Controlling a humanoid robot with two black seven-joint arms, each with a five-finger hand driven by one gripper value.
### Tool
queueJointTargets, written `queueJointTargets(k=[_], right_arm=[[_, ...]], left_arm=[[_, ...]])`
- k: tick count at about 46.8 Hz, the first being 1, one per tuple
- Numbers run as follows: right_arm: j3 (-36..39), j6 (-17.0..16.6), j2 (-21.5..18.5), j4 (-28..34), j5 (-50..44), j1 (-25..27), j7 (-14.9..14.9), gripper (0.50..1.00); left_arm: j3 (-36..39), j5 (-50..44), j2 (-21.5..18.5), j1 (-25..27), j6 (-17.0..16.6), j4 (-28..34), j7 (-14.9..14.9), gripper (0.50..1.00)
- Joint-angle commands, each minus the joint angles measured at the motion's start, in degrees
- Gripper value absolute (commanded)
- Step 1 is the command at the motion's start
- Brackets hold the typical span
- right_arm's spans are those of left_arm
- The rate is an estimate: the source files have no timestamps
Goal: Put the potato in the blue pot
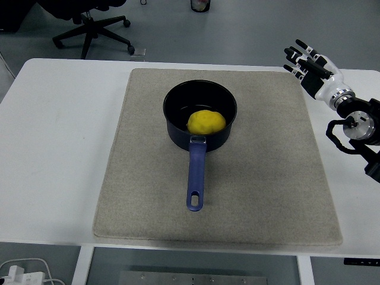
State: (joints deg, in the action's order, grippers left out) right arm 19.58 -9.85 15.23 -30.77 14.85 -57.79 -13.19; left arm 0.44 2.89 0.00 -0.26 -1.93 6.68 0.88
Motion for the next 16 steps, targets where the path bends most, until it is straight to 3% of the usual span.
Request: queueJointTargets(k=[1, 16], right_arm=[[1.42, 0.00, -0.55, -0.08, -0.17, 0.04, 0.09, 0.930], [1.69, 0.18, -0.91, -0.08, -0.17, 0.22, -0.08, 0.930]], left_arm=[[0.00, 0.01, 0.00, 0.00, 0.00, 0.00, 0.00, 0.996], [0.00, 0.01, 0.00, 0.00, 0.00, 0.00, 0.00, 0.996]])
